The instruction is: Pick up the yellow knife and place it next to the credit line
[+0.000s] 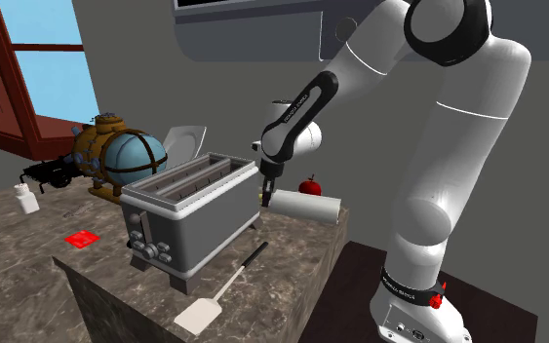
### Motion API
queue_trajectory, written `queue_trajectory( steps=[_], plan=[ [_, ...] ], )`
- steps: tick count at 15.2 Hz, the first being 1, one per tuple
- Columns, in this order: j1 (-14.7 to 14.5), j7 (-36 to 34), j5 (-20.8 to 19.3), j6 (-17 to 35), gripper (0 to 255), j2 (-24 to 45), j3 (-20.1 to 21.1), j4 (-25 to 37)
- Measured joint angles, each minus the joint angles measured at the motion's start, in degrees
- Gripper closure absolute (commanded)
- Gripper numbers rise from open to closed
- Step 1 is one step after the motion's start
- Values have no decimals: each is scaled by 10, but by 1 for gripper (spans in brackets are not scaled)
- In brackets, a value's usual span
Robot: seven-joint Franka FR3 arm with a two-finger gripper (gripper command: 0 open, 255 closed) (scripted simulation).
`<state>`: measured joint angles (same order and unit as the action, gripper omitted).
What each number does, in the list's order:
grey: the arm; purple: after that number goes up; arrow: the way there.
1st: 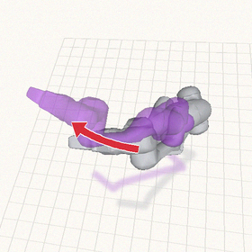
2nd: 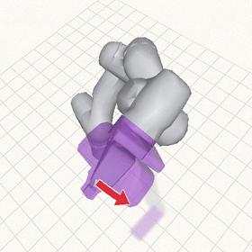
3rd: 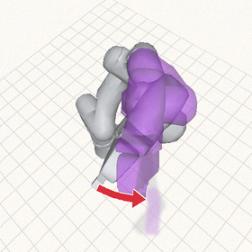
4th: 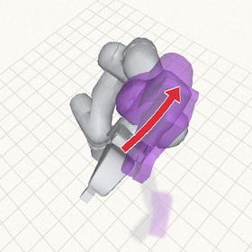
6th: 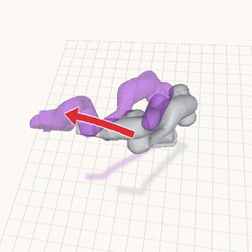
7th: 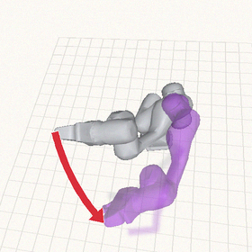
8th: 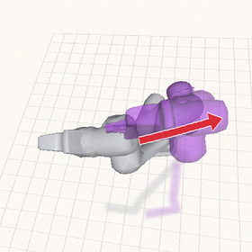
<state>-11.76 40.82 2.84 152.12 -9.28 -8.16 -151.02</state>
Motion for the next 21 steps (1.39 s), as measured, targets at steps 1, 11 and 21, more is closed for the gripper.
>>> queue_trajectory(
  steps=[1, 11, 21],
  plan=[
    [0, 0, 0, 0, 255, 0, 0, 0],
    [7, -15, -17, -81, 255, -56, 5, 24],
    [11, -24, -26, -168, 255, -105, 10, 62]
  ],
)
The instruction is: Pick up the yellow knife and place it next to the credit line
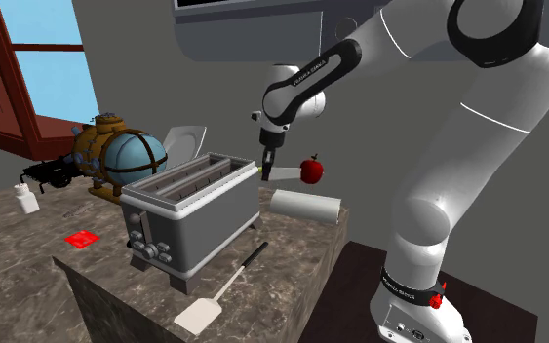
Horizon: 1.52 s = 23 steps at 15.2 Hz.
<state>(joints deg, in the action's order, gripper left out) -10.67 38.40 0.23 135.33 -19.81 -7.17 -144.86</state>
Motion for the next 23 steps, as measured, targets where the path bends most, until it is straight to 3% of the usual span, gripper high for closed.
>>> queue_trajectory(
  steps=[4, 9, 16, 23],
  plan=[
    [-2, -9, -1, -28, 255, -9, 7, 19],
    [-27, -77, 5, -31, 255, 10, 54, 44],
    [-62, -180, 3, -27, 255, 64, 121, 93],
    [-96, -289, -23, -41, 255, 152, 182, 194]
  ],
)
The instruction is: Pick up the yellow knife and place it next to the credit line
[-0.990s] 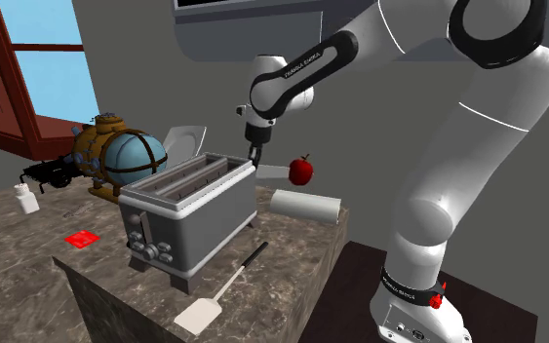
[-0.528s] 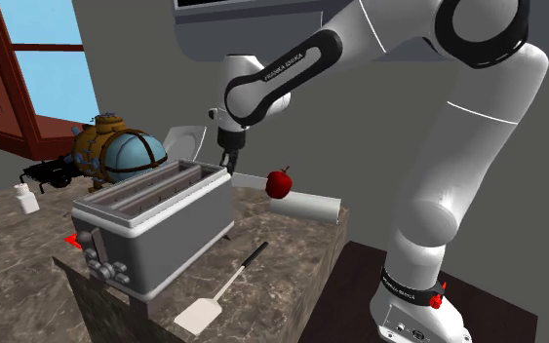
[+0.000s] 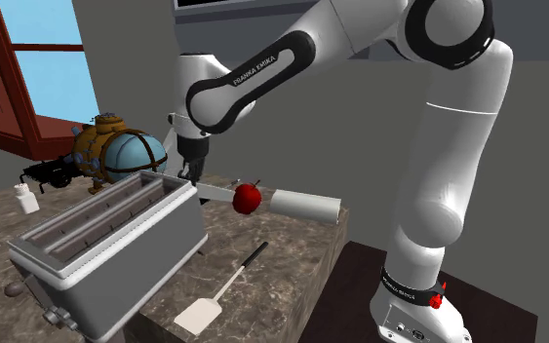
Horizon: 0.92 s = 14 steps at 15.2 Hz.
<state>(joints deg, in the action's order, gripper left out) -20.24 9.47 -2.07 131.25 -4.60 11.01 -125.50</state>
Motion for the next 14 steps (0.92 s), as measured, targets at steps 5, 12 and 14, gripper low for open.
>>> queue_trajectory(
  steps=[5, 12, 14],
  plan=[
    [-25, -70, -31, -15, 255, 71, 29, 82],
    [-73, -156, -77, -68, 255, 176, 54, 227],
    [-94, -182, -95, -84, 255, 222, 58, 284]
  ],
)
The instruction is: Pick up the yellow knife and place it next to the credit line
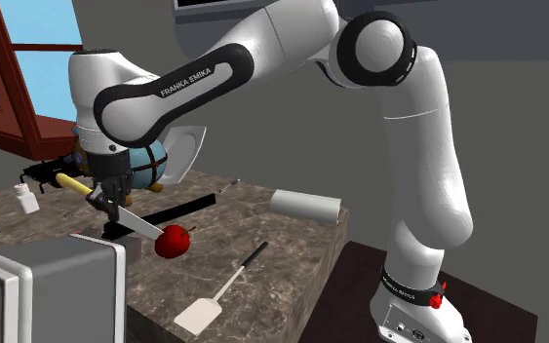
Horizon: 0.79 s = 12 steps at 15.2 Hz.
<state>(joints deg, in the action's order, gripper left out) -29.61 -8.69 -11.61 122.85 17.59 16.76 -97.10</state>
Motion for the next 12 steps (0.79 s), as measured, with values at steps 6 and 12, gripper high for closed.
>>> queue_trajectory(
  steps=[6, 12],
  plan=[
    [-20, -27, -19, 12, 255, 42, 0, 33],
    [-20, -34, -27, 49, 255, 58, -4, 7]
  ],
)
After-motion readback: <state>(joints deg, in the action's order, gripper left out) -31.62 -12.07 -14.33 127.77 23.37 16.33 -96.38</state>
